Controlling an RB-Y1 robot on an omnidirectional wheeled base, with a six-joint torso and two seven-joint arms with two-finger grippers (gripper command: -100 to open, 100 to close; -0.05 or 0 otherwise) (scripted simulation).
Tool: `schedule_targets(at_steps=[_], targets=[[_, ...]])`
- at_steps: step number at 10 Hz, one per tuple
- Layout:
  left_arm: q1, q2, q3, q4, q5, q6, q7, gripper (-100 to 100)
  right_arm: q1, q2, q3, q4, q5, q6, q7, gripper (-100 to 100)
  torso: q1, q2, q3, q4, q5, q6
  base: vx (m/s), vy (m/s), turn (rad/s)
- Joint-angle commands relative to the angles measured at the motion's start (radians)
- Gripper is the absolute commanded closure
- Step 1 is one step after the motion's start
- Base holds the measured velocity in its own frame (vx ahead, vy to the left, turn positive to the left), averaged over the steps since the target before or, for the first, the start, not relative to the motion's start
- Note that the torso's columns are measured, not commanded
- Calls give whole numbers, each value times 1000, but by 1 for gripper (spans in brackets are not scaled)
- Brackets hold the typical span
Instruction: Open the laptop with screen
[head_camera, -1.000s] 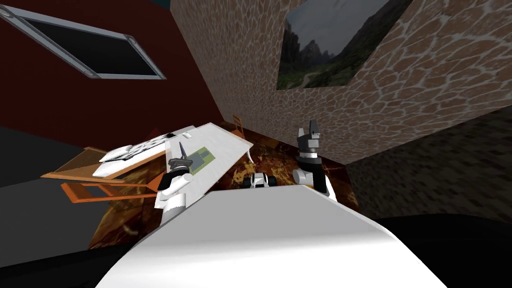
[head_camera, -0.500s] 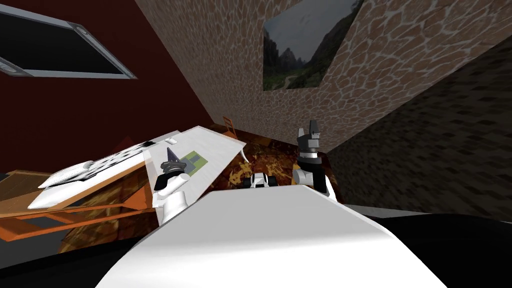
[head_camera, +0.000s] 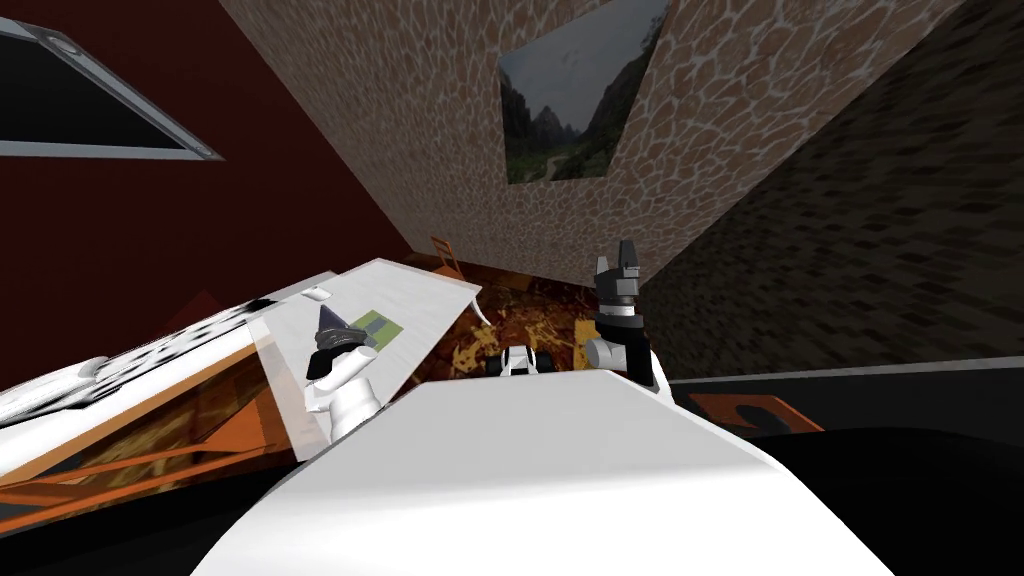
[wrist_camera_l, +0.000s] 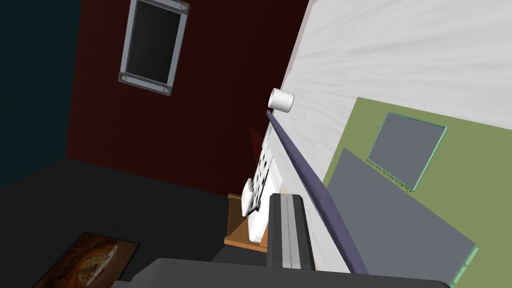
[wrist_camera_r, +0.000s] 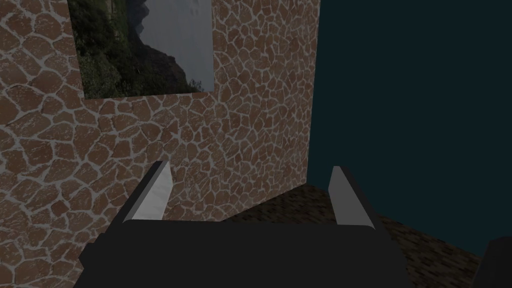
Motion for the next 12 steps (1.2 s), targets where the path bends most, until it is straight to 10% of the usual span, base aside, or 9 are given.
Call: schedule_targets(at_steps=[1, 3, 12], targets=[[1, -21, 18, 35, 5, -6, 11, -100, 0, 0, 0, 0, 0, 0, 0, 0, 4, -6, -4, -2, 1, 0, 170, 96, 106], [-2, -28, 21, 22, -1, 2, 8, -100, 0, 0, 0, 0, 0, 0, 0, 0, -1, -1, -1, -1, 0, 1, 88, 50, 2], [-169, 115, -204, 289, 99, -133, 32, -100, 0, 0, 0, 0, 0, 0, 0, 0, -1, 2, 1, 0, 0, 1, 8, -15, 100]])
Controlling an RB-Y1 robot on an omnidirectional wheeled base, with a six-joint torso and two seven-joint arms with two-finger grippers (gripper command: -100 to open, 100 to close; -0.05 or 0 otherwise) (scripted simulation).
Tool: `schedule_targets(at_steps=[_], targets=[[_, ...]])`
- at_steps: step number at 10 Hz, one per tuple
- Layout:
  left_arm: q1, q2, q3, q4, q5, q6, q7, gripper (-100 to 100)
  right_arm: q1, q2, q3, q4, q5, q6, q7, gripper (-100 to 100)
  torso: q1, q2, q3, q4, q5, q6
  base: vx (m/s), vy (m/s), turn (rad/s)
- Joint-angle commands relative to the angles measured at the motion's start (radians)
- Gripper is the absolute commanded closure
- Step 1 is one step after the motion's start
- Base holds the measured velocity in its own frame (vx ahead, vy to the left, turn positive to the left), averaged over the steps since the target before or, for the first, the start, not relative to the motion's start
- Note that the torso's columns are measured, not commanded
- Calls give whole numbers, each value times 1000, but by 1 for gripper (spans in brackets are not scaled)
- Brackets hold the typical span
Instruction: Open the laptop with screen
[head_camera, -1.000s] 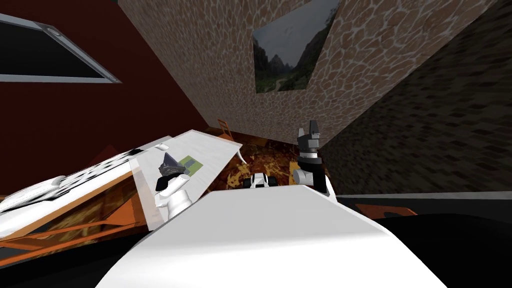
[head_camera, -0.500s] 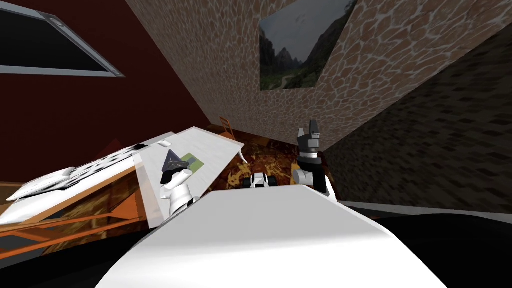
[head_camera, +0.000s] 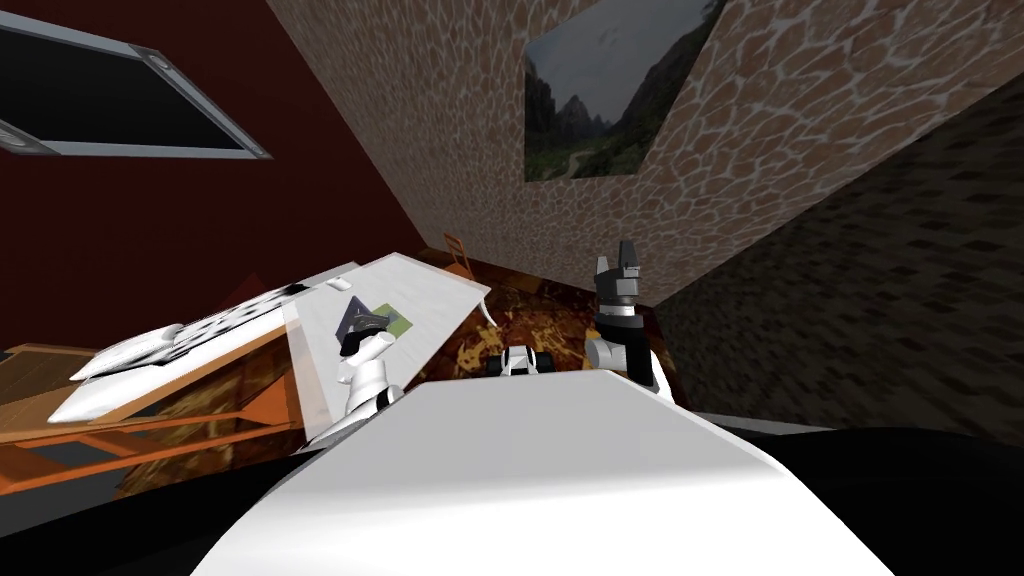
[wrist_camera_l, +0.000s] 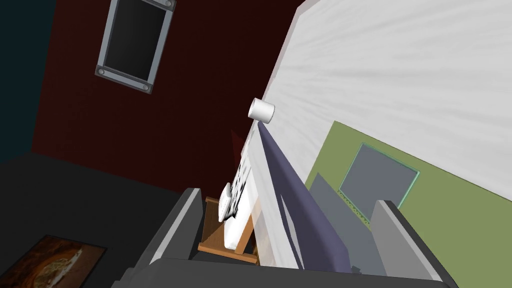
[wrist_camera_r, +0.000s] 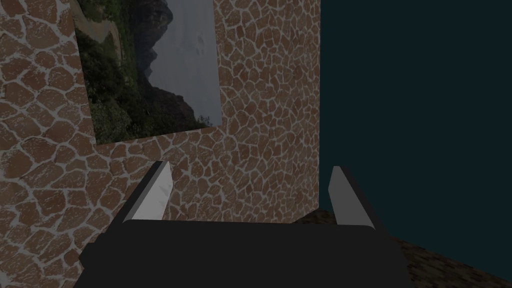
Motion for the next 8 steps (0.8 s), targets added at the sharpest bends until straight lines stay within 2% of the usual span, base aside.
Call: schedule_targets(at_steps=[1, 2, 3, 4, 5, 6, 7, 8], targets=[[-46, 37, -61, 88, 25, -32, 6, -100, 0, 0, 0, 0, 0, 0, 0, 0, -1, 0, 0, 0, -1, -1, 9, -15, 107], [-87, 73, -105, 135, 50, -65, 12, -100, 0, 0, 0, 0, 0, 0, 0, 0, -1, 0, 0, 0, 0, 0, 9, -20, 194], [-87, 73, -119, 177, 50, -65, 12, -100, 0, 0, 0, 0, 0, 0, 0, 0, -1, 0, 0, 0, -1, -1, 7, -19, 76], [-129, 109, -160, 213, 75, -98, 17, -100, 0, 0, 0, 0, 0, 0, 0, 0, -1, 0, 0, 0, 0, 0, 8, -24, 129], [-129, 109, -178, 239, 75, -98, 17, -100, 0, 0, 0, 0, 0, 0, 0, 0, -1, 0, 0, 0, -1, 0, 8, -20, 100], [-129, 109, -178, 256, 75, -98, 17, -100, 0, 0, 0, 0, 0, 0, 0, 0, -1, 0, 0, 0, 0, 0, 5, -10, -10], [-171, 144, -227, 297, 100, -131, 23, -100, 0, 0, 0, 0, 0, 0, 0, 0, 0, 0, 0, 0, 0, 0, 6, -16, 165], [-171, 144, -237, 318, 100, -131, 23, -100, 0, 0, 0, 0, 0, 0, 0, 0, -1, 0, 0, 0, -1, -1, 8, -18, 98]])
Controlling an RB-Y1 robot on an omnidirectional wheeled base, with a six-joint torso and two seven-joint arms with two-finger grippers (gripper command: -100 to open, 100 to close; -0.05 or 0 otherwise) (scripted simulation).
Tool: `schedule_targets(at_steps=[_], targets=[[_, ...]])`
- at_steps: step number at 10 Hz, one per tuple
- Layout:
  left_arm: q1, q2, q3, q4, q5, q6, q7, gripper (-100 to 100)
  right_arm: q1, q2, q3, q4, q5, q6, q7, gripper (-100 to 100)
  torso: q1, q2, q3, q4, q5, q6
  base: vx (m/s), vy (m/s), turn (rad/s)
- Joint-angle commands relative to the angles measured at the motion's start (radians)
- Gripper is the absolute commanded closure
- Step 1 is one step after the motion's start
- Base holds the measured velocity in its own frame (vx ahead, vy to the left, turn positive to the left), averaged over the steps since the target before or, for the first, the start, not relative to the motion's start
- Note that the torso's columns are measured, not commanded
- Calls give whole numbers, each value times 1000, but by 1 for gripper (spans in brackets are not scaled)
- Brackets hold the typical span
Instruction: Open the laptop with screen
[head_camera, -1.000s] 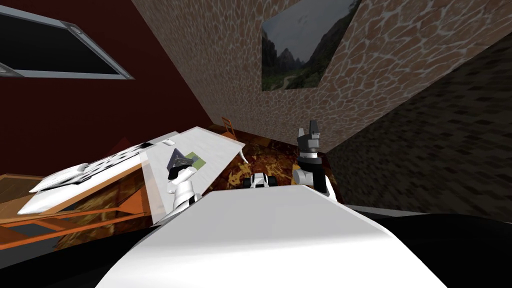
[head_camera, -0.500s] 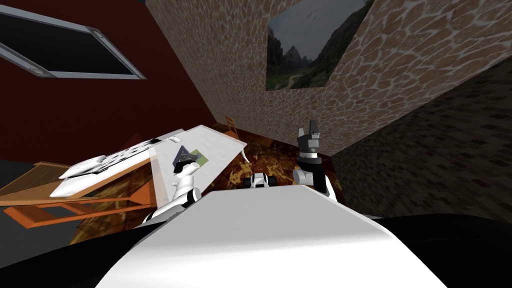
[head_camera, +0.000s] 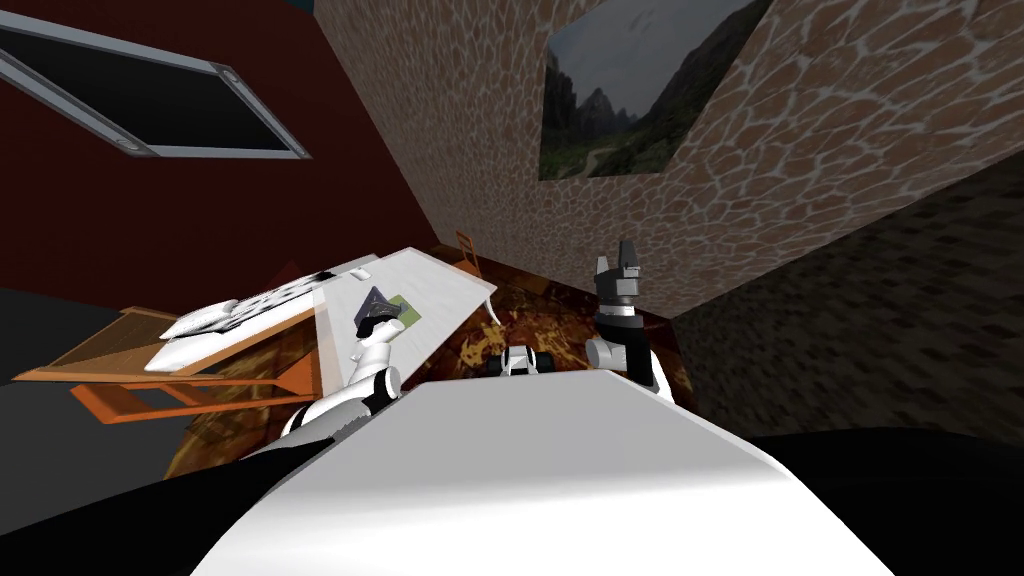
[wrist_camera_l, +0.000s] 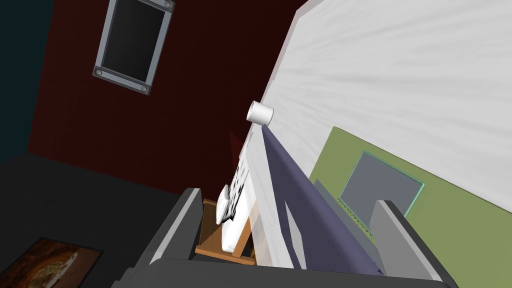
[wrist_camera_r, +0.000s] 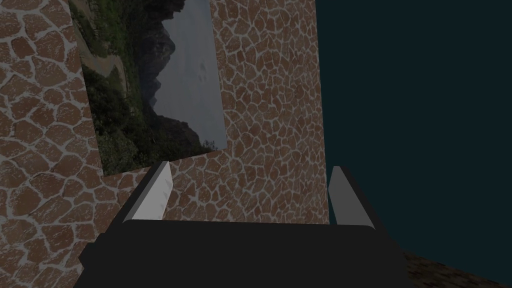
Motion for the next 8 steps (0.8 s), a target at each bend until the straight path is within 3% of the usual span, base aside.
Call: schedule_targets(at_steps=[1, 2, 4, 5, 7, 8], targets=[[-16, 21, -41, 66, 16, -24, 8, -100, 0, 0, 0, 0, 0, 0, 0, 0, 0, 0, 0, 0, 0, 1, 4, -8, -14], [-58, 57, -87, 102, 41, -57, 14, -100, 0, 0, 0, 0, 0, 0, 0, 0, 0, 0, 0, 0, 1, 1, 4, -13, 119], [-58, 57, -100, 144, 41, -57, 14, -100, 0, 0, 0, 0, 0, 0, 0, 0, 0, 0, 0, 0, 1, 1, 6, -12, 53], [-99, 92, -143, 167, 66, -90, 19, -100, 0, 0, 0, 0, 0, 0, 0, 0, 1, 0, 0, -2, 2, -1, 6, -20, 181], [-99, 92, -159, 214, 66, -90, 19, -100, 0, 0, 0, 0, 0, 0, 0, 0, 1, 0, 0, 0, 1, 0, 2, -14, 44], [-141, 128, -212, 258, 91, -124, 25, -100, 0, 0, 0, 0, 0, 0, 0, 0, 1, 0, 0, -1, 2, 1, 4, -10, 129]])
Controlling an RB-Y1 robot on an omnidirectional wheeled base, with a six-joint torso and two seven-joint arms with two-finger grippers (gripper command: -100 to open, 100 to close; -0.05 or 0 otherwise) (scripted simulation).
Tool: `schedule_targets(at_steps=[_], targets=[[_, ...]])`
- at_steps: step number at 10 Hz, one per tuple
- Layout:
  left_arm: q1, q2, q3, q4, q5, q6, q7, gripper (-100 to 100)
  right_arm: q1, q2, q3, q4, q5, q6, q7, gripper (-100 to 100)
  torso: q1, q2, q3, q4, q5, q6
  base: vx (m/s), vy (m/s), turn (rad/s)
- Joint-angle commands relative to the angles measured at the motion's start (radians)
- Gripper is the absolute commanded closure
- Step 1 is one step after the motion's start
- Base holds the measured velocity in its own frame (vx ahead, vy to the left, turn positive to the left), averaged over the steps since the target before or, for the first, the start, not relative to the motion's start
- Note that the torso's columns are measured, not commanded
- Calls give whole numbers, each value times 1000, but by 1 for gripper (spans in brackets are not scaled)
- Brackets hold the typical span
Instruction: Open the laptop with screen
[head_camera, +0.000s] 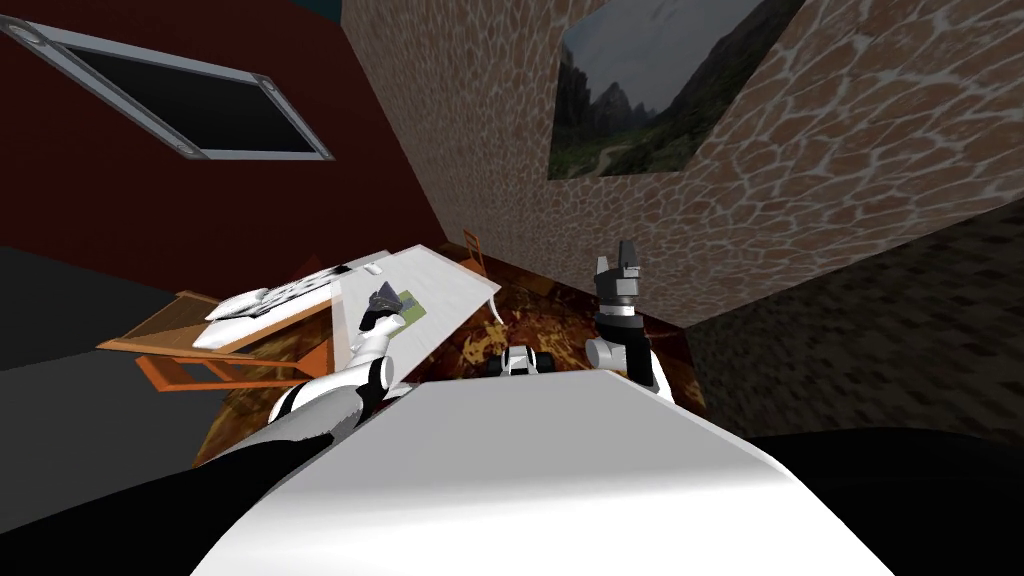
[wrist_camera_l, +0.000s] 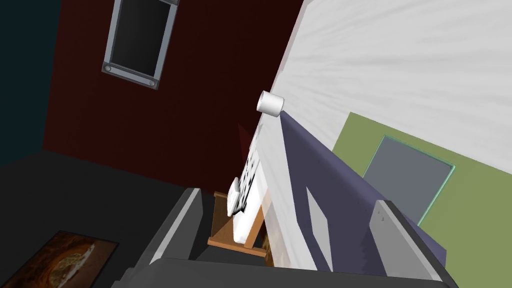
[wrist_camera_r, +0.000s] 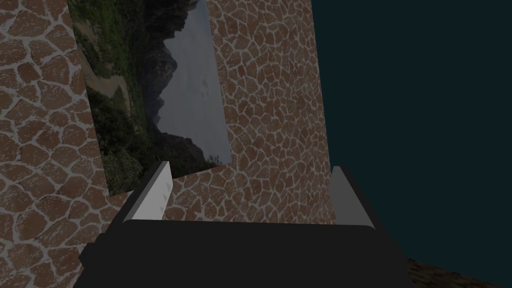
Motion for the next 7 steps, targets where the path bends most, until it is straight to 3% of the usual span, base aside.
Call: schedule_targets(at_steps=[1, 3, 4, 5, 6, 7], targets=[[-35, 30, -56, 72, 25, -32, 2, -100, 0, 0, 0, 0, 0, 0, 0, 0, 0, 0, 0, 0, 0, -1, 3, -16, 104], [-36, 27, -49, 77, 23, -28, -3, -100, 0, 0, 0, 0, 0, 0, 0, 0, -1, 0, 0, 1, -1, 0, 1, -4, 5], [7, -6, 1, 30, 0, 2, -4, 100, 0, 0, 0, 0, 0, 0, 0, 0, -1, 0, 0, 1, -1, 0, -2, 15, -190], [23, 71, -28, 40, 61, -82, 56, -100, 0, 0, 0, 0, 0, 0, 0, 0, -1, 1, 0, 1, -1, 0, 207, 89, -337], [63, 83, -28, 7, 77, -78, 56, -100, 0, 0, 0, 0, 0, 0, 0, 0, 3, -9, -5, -1, -1, 0, 354, 133, -400], [82, 135, -28, 7, 77, -118, 56, -100, 1, 0, 0, 0, 0, 0, 0, 0, 4, -14, -9, -3, 0, 0, 264, 95, -412]])
